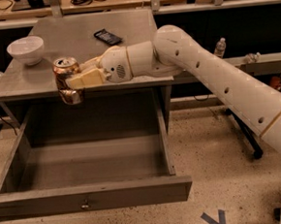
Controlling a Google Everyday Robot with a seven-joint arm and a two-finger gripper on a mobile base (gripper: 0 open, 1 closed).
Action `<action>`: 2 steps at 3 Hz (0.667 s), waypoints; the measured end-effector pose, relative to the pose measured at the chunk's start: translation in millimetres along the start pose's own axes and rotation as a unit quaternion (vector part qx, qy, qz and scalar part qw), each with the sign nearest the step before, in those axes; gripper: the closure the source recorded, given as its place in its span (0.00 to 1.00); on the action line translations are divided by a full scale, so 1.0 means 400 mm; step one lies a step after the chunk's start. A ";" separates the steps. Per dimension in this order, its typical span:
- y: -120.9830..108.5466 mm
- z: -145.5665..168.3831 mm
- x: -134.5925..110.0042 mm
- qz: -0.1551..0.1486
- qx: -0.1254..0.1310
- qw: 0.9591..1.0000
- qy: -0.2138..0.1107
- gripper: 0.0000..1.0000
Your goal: Place orange can into top drawer
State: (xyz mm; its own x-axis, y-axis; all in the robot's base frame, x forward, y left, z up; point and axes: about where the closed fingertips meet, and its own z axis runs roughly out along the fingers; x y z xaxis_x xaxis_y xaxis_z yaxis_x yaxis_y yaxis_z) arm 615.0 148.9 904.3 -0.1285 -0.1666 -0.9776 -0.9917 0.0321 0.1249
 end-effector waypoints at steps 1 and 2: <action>-0.001 0.041 0.116 0.009 -0.010 1.000 -0.003 1.00; 0.014 0.079 0.297 0.018 -0.003 1.000 0.001 1.00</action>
Offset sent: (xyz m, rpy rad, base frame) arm -0.0428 0.0115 -0.2265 -0.0306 0.0711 -0.0387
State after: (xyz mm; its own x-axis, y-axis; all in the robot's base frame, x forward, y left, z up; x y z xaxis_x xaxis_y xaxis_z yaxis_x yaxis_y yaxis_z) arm 594.5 160.4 783.5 -0.1644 -0.1680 -0.9720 -0.9864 0.0326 0.1612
